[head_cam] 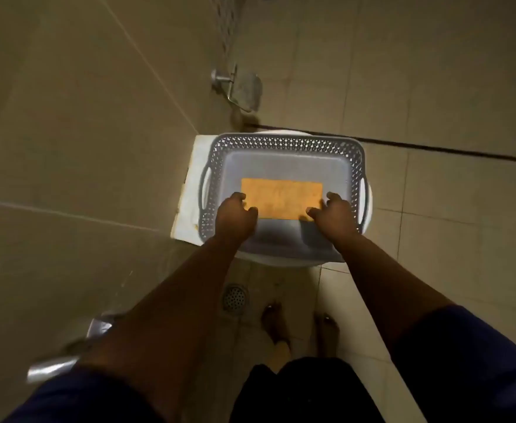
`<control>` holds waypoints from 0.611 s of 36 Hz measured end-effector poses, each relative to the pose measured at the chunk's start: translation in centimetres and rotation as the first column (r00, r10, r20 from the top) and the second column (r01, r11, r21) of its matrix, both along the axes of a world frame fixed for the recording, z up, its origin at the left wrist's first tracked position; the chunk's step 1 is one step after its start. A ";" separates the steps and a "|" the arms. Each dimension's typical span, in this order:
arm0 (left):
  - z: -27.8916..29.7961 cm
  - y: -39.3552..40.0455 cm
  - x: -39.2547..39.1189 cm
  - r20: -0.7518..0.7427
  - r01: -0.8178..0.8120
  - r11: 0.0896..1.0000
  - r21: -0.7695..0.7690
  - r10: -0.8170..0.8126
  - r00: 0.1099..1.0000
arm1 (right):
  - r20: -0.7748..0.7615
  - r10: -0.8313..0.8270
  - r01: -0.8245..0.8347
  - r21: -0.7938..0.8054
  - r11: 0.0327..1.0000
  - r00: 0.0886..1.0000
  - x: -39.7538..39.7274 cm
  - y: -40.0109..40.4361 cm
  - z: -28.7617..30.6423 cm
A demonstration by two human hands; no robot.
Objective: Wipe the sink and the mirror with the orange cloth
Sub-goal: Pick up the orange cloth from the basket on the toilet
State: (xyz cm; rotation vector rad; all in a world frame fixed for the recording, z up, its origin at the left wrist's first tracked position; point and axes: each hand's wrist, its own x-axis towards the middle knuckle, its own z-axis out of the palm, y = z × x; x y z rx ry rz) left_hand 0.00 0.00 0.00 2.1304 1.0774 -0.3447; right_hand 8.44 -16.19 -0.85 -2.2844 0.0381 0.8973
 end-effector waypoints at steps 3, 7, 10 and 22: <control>-2.1 0.8 1.2 -0.047 0.000 1.000 0.010 0.000 0.999 | 0.015 0.002 -0.001 -0.072 0.997 1.000 0.7 0.7 -1.8; -4.9 1.4 1.8 -0.102 -0.005 1.000 0.003 0.005 0.995 | -0.002 -0.020 0.020 -0.120 0.993 1.000 0.4 1.1 -4.5; -6.3 1.6 2.2 -0.107 -0.047 0.998 0.028 0.050 0.993 | 0.052 -0.061 0.069 -0.152 0.986 0.997 0.4 1.1 -5.7; -7.3 1.7 2.5 -0.053 -0.225 0.965 -0.132 0.220 0.974 | -0.027 -0.120 0.116 -0.117 0.986 0.992 1.0 1.2 -7.6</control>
